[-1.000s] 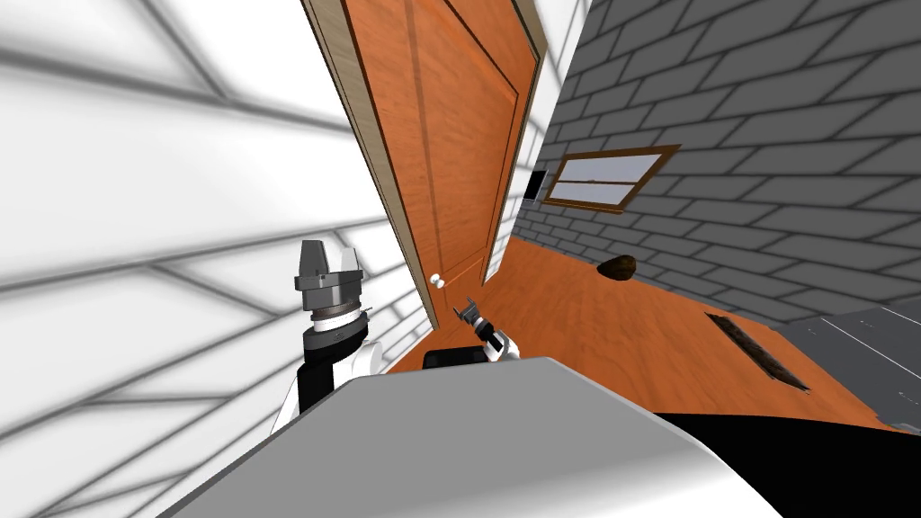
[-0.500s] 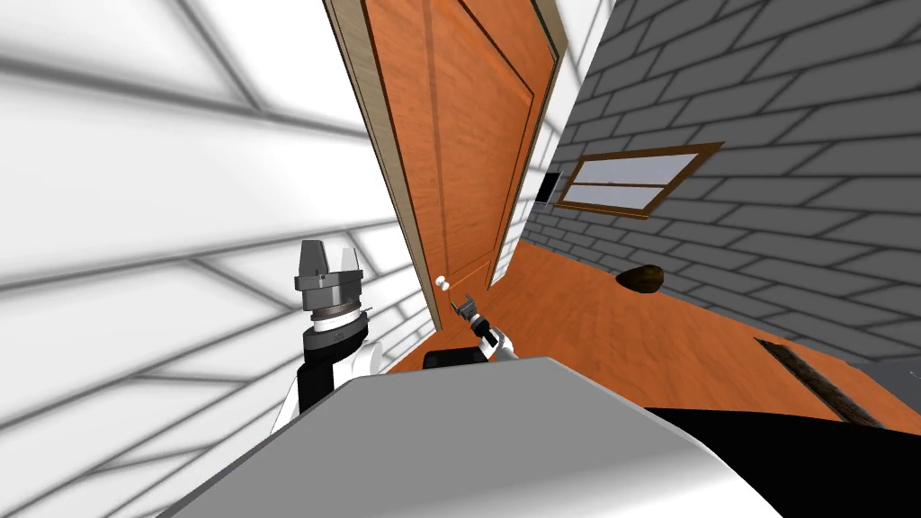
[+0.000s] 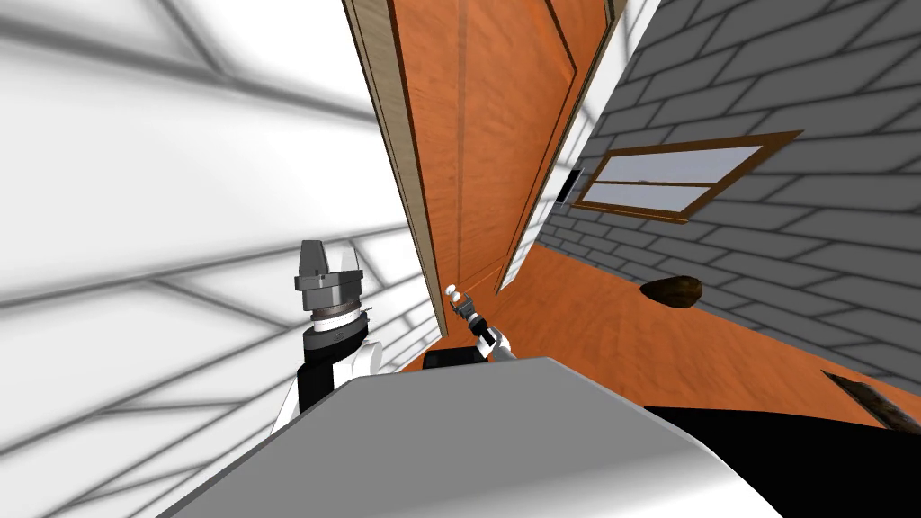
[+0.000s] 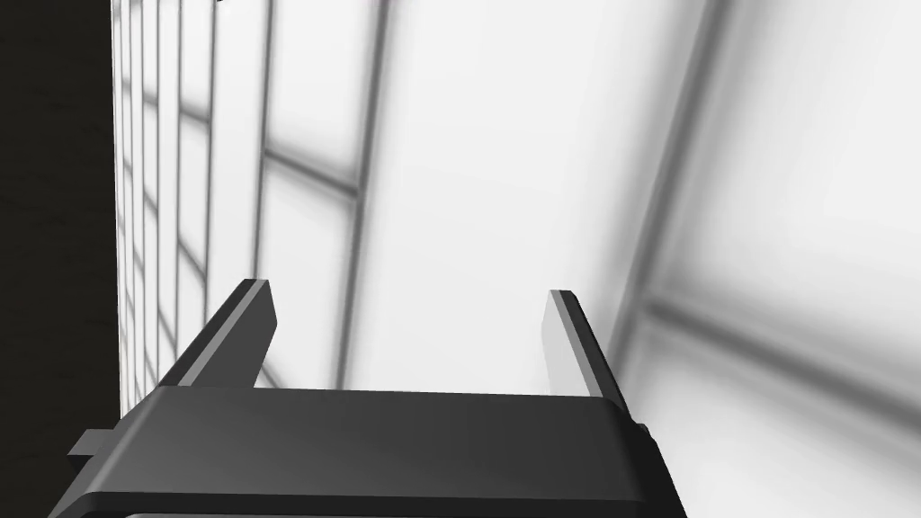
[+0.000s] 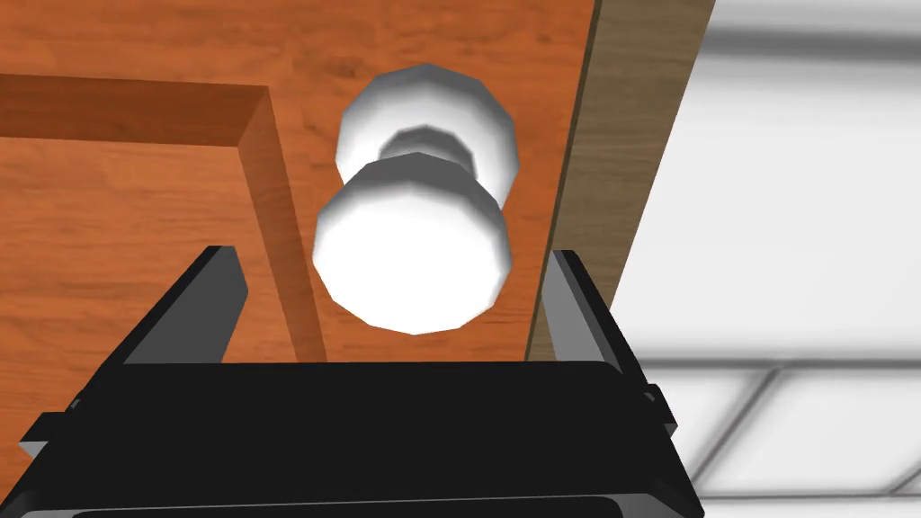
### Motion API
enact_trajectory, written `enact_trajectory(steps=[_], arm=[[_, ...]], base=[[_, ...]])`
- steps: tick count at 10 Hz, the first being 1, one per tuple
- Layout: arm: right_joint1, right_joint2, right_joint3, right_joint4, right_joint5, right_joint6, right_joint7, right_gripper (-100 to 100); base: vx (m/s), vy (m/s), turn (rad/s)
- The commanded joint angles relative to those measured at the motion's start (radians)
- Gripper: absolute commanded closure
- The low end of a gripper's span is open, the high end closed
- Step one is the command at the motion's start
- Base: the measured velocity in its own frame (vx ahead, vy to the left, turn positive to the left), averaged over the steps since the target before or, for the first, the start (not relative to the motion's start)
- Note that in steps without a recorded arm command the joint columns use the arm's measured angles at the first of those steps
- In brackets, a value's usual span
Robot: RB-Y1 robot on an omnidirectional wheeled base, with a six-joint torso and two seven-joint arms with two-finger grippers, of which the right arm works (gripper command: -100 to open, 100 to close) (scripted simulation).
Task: Pull the door open
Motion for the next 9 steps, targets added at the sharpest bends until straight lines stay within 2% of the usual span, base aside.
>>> enact_trajectory(steps=[1, 2, 3, 8, 9], arm=[[-0.003, 0.005, -0.001, 0.004, -0.004, 0.000, 0.003, -100], [-0.003, 0.002, -0.001, 0.003, -0.002, -0.001, 0.001, -100], [-0.003, 0.002, -0.001, 0.003, -0.002, -0.001, 0.001, 100], [-0.003, 0.002, -0.001, 0.003, -0.002, -0.001, 0.001, 100], [-0.002, -0.005, 0.000, 0.006, -0.021, 0.015, 0.000, 100]], base=[[0.181, 0.103, 0.078], [0.081, 0.041, 0.011], [-0.012, -0.002, -0.008], [-0.014, -0.009, 0.001], [-0.076, -0.047, -0.034]])
